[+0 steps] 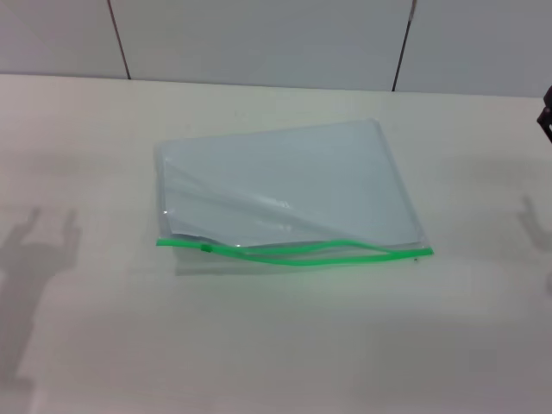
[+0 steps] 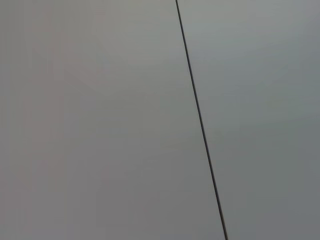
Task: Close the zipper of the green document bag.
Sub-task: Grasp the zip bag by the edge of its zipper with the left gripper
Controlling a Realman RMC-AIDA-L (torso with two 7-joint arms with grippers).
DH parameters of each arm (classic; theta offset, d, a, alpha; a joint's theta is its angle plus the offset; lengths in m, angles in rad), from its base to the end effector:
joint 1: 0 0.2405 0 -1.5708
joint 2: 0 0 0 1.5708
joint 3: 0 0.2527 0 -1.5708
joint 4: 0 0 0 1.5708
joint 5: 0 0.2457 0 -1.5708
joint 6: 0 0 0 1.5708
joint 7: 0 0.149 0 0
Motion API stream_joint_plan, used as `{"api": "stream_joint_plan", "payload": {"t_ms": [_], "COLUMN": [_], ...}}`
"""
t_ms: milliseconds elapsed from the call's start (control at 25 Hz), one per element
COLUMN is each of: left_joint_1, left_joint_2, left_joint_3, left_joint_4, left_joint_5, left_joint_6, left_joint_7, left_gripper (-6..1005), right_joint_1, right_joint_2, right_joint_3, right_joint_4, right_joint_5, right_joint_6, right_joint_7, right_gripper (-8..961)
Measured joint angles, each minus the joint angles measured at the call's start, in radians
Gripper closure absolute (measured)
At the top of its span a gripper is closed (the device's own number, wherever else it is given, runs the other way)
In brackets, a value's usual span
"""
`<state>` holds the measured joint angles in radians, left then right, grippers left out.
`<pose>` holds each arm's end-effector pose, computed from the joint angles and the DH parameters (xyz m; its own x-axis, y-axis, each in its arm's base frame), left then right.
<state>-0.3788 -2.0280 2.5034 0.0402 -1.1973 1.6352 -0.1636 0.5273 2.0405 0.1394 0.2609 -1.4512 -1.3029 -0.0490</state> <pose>-0.3632 0.3051 0.0539 0.6966 -0.4144 0.5858 0.6455 0.0054 -0.7638 0.3210 0.3596 -0.0332 0.7336 0.1569 -0.6613 -0.6538 -0.1027 -0.7497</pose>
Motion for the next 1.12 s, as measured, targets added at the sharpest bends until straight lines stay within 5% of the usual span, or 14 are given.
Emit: {"api": "stream_joint_plan", "payload": {"t_ms": [360,800,1120], "left_joint_1": [0.0,-0.014,0.009], "left_joint_2": [0.001,-0.001,-0.003], "left_joint_3": [0.033,0.294,0.317], "left_joint_4": [-0.009,-0.104,-0.102], "left_joint_5": [0.022,0.457,0.589], "left_joint_6": [-0.016,-0.04,-0.077], "left_joint_7": [-0.001,0.166,0.357], "left_gripper": [501,496,494], "right_joint_1": [0.002,0.002,0.0], "right_joint_2": [0.0,0.001,0.0], "right_joint_3": [-0.004,-0.004,-0.004], "right_joint_4": [0.001,0.003,-0.004], "right_joint_5": [0.0,-0.007,-0.005], "right_joint_6": [-0.002,-0.006,-0.006], "right_joint_7": [0.001,0.001,0.0], "right_gripper": [54,63,70]}}
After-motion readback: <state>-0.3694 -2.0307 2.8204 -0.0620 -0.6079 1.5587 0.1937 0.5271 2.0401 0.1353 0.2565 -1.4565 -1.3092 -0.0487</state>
